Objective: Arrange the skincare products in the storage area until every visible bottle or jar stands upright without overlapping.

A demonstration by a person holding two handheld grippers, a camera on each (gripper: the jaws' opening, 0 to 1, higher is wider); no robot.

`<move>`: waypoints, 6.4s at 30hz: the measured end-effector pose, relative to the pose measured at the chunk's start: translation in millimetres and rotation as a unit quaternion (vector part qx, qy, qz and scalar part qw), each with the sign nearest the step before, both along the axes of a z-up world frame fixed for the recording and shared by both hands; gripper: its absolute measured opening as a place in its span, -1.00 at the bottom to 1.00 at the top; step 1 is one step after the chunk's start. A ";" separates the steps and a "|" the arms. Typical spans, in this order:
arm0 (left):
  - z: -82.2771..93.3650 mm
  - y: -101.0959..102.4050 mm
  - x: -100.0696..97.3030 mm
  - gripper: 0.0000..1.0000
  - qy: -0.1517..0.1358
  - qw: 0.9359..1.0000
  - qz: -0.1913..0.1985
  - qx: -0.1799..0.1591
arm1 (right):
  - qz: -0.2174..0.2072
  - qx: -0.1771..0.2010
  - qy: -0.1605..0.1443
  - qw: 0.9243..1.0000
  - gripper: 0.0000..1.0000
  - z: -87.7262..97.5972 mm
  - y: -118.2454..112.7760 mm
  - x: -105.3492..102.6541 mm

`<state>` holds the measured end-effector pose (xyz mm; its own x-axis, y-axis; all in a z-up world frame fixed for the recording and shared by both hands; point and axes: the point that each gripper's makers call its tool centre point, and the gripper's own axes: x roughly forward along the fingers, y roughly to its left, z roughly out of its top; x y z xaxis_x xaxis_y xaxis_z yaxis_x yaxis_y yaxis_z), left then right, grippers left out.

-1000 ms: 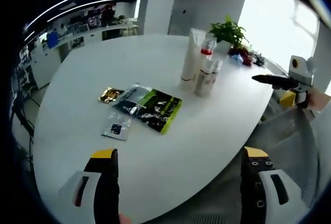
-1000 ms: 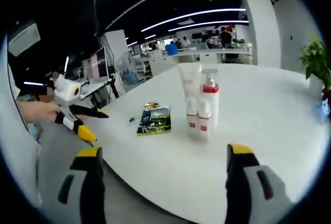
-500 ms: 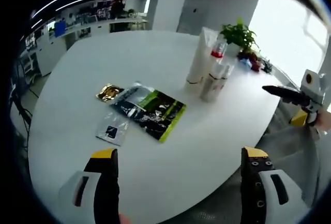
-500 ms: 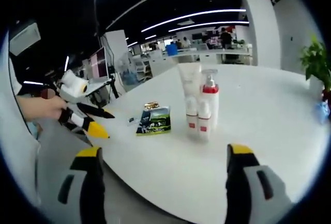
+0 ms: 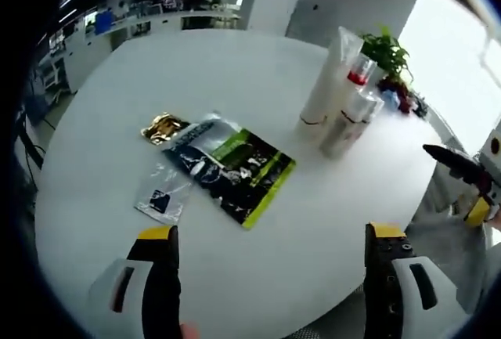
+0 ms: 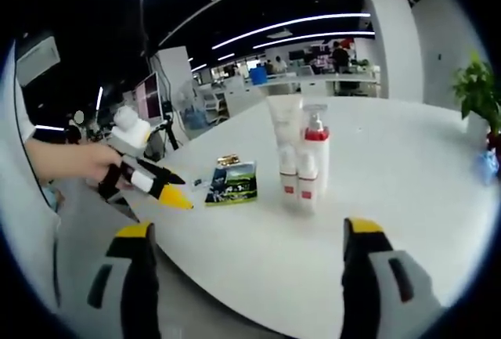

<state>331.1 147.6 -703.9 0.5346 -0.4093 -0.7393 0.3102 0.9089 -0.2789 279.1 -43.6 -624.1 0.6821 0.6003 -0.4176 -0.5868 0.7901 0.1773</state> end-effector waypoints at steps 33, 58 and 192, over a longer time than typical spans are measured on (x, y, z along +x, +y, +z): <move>-30.9 -29.6 70.2 0.94 0.071 0.986 0.150 0.032 | -0.034 0.010 0.025 0.999 0.99 -6.2 -10.2 5.6; -43.4 -6.5 97.9 0.80 0.021 0.974 0.179 0.139 | -0.048 0.011 0.031 0.998 0.99 -8.5 -14.4 7.6; 111.4 -80.4 -73.6 -0.70 -0.202 0.958 -0.128 -0.158 | -0.040 0.319 0.071 0.944 -0.02 44.2 76.5 8.2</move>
